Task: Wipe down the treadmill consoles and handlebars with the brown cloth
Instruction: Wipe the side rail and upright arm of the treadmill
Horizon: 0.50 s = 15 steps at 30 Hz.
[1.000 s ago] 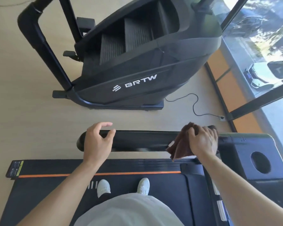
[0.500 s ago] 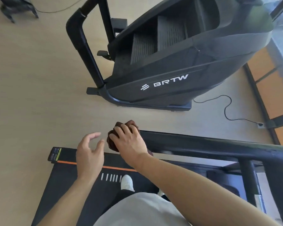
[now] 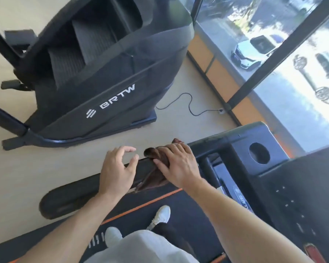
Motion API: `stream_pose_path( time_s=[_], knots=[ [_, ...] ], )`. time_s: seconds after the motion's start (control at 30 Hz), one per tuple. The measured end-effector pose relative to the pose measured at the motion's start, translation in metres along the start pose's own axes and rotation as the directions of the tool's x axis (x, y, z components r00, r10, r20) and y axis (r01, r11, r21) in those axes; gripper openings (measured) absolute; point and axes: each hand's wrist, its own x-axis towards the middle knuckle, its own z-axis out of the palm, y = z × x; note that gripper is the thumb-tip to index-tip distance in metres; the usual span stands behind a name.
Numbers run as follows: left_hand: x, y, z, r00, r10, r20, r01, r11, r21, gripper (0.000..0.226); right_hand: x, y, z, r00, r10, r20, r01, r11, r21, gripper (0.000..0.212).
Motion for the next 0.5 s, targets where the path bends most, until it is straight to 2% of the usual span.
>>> stream_pose_path(
  time_s=[0.17,0.27,0.37,0.5],
  knots=[
    [0.016,0.028,0.042,0.995,0.025,0.092,-0.031,0.998,0.058,0.011,0.002,0.123,-0.030,0.970,0.242,0.028,-0.239,0.968,-0.081,0.044],
    [0.030,0.034,0.058,0.994,-0.017,0.108,0.008,0.996,0.088,0.014,0.009,0.173,-0.041,0.925,0.380,0.025,-0.376,0.922,-0.090,0.047],
    [0.039,0.036,0.074,0.992,-0.050,0.118,0.035,0.992,0.125,0.017,0.017,0.229,-0.059,0.853,0.520,0.037,-0.511,0.848,-0.145,0.056],
    [0.046,0.043,0.092,0.994,-0.037,0.103,0.021,0.988,0.152,0.017,0.037,0.267,-0.063,0.690,0.711,0.136,-0.702,0.703,-0.114,0.065]
  ],
)
